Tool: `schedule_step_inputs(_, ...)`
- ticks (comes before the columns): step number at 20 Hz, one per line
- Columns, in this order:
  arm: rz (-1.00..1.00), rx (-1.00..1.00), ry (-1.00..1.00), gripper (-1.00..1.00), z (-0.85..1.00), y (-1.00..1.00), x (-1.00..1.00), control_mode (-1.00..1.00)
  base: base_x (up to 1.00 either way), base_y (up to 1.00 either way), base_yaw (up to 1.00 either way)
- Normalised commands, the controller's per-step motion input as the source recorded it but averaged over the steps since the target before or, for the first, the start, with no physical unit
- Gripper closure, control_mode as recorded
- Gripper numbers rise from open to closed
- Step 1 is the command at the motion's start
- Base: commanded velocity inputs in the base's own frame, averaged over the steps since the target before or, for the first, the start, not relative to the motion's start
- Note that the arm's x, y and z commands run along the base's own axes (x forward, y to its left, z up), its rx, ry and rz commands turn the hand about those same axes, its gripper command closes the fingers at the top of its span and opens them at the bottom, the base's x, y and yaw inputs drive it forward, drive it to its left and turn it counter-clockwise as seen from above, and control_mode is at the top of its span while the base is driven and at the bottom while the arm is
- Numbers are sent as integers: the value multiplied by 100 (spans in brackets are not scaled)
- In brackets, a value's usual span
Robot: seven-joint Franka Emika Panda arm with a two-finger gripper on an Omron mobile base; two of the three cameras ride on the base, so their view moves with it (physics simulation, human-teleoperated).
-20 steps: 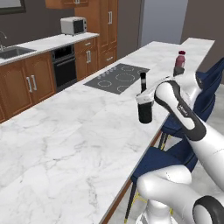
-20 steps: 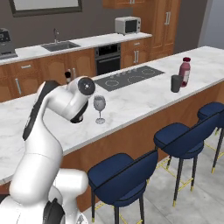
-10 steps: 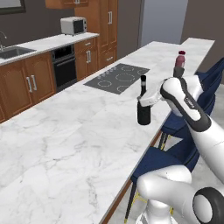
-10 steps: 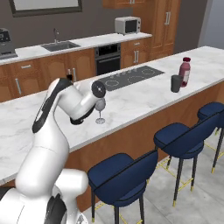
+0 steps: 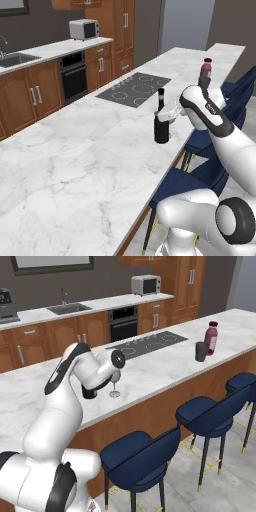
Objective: There is a wine glass and glass cup on the dining counter. Place the wine bottle next to the wine glass and the juice bottle next to the glass cup.
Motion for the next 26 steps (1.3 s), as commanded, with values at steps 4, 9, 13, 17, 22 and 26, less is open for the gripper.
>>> schedule_step_inputs(4,0,0,0,100,-22,-2,10,-100,0,0,0)
schedule_step_inputs(9,0,0,0,100,-22,-4,4,-100,0,0,0)
schedule_step_inputs(13,0,0,0,100,-20,0,9,-100,0,0,0)
schedule_step_inputs(17,0,0,0,100,-20,-1,16,-100,0,0,0)
schedule_step_inputs(22,0,0,0,100,-18,-4,17,-100,0,0,0)
schedule_step_inputs(26,0,0,-3,100,-15,-4,19,-100,0,0,0)
